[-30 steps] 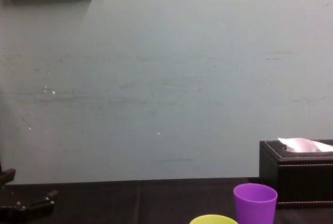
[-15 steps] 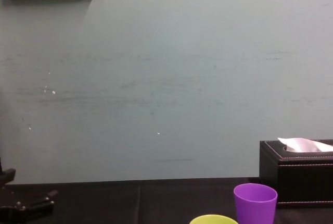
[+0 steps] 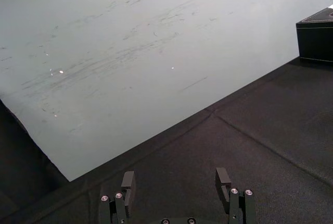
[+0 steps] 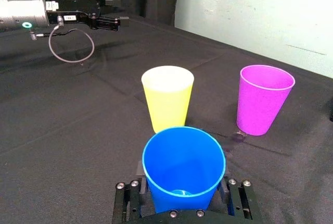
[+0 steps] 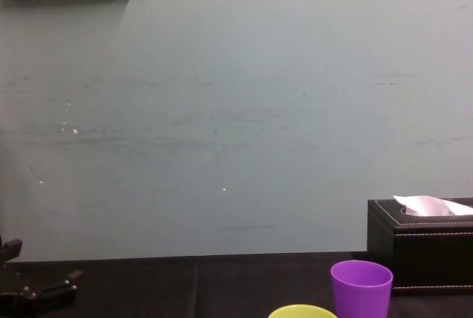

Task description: Stack the three plastic cups sequentially using one hand.

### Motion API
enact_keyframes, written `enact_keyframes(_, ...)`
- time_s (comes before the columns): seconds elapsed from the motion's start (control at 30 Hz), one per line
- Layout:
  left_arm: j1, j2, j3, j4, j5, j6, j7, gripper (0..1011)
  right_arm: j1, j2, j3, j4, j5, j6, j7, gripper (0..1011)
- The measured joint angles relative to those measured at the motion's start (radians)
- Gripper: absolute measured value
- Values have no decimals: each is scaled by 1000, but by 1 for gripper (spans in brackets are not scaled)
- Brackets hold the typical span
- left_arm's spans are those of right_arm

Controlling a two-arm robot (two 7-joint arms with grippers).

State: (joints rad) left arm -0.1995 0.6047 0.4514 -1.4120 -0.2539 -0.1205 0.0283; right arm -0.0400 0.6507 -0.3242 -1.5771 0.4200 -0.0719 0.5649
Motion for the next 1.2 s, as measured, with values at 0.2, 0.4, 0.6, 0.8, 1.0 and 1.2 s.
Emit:
enact_keyframes(0.2,0,0,0,0,0,0,0,1010,-1,1,1,-1,1,0,1,734)
enact_keyframes(0.4,0,0,0,0,0,0,0,1010,-1,1,1,-2,2,-1,1,722)
enact_keyframes(0.6,0,0,0,0,0,0,0,1010,-2,1,1,-2,2,-1,1,722)
enact_keyframes(0.8,0,0,0,0,0,0,0,1010,-14,2,16,-27,-5,3,-25,722)
enact_keyframes(1.0,0,0,0,0,0,0,0,1010,-25,13,37,-78,-18,36,-54,722)
enact_keyframes(1.2,0,0,0,0,0,0,0,1010,-15,23,53,-135,-20,94,-69,722)
